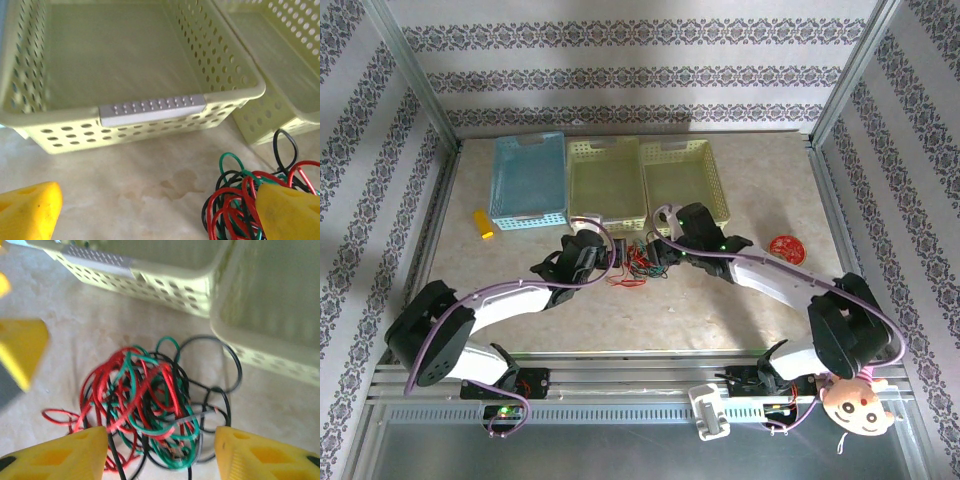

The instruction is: Untangle the cables

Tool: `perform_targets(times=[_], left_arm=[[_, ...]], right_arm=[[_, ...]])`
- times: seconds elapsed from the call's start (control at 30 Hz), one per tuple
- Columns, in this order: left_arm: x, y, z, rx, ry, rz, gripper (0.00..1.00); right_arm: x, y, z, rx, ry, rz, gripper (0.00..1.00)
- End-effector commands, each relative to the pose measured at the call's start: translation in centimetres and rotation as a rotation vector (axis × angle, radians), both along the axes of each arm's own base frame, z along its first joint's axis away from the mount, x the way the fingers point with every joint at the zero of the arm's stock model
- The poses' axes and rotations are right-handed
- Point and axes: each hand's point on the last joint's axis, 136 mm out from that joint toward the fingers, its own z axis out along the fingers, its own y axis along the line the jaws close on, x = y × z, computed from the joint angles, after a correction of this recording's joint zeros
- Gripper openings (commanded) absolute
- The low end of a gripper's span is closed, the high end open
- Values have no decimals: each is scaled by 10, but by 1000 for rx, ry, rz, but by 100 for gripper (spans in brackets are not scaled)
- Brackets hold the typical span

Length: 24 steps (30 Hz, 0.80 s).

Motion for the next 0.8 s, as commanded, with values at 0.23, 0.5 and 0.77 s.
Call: perform_targets(times=[0.23, 0.5, 0.77], left_arm=[[5, -16, -3, -201, 23, 50, 99], [2, -29, -3, -248, 53, -5, 100], [3, -55, -6, -293, 86, -108, 99]], right_arm=[[21, 26, 11, 54, 48, -5, 39], [21, 28, -17, 24, 125, -22, 29], [18, 22, -4, 33, 74, -20, 0]])
